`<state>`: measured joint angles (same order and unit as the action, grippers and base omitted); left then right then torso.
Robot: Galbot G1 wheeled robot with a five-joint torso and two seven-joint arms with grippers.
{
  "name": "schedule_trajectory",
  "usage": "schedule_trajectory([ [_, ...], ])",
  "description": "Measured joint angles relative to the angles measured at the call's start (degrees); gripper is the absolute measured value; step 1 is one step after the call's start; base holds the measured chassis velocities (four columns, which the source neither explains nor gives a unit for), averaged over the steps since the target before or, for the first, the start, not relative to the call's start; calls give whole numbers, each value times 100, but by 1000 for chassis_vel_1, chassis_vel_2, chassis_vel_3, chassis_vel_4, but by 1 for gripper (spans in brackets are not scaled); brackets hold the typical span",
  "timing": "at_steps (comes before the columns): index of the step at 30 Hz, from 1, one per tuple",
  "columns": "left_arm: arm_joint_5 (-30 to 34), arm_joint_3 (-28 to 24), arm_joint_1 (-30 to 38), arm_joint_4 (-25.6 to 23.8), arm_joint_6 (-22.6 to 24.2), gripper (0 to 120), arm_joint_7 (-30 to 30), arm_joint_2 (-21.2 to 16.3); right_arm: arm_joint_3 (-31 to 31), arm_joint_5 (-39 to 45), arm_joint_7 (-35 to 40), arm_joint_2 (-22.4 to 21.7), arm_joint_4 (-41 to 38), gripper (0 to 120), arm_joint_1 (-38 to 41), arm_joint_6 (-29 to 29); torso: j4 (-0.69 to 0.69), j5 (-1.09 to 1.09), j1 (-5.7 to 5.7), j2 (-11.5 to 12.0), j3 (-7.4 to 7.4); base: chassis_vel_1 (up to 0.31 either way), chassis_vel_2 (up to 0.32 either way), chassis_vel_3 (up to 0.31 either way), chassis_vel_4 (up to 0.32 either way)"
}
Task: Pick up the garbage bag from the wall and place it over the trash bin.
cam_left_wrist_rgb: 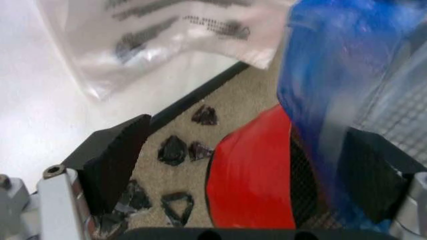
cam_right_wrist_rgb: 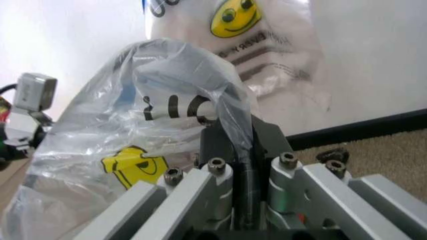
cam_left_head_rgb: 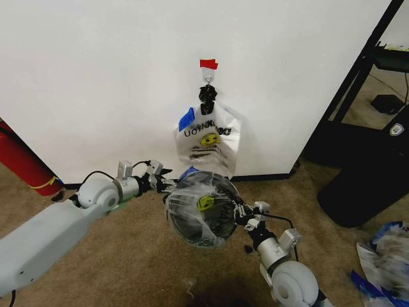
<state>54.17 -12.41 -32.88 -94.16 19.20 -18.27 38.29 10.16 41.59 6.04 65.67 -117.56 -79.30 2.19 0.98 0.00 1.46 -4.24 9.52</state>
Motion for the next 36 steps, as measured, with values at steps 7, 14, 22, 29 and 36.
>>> schedule_trajectory([
  [7,15,70,122,176,-19,96,155,74,43,-30,-3,-14,-11,1,-37,-4,1,-1,0,0,0,0,0,0,0],
  [14,184,457,64,109,44,96,314,-122,32,-68,-12,9,34,1,-23,-30,-2,1,0,0,0,0,0,0,0],
  [22,80,493,-172,-103,76,97,307,-189,-24,-79,-5,44,26,1,3,-30,-1,0,0,0,0,0,0,0,0],
  [29,-100,192,-104,241,34,97,316,7,-8,-64,2,36,-70,1,-43,-2,0,-2,0,0,0,0,0,0,0],
  [36,-187,-165,16,433,23,97,332,40,33,-38,9,20,-120,1,-91,-1,0,0,0,0,0,0,0,0,0],
])
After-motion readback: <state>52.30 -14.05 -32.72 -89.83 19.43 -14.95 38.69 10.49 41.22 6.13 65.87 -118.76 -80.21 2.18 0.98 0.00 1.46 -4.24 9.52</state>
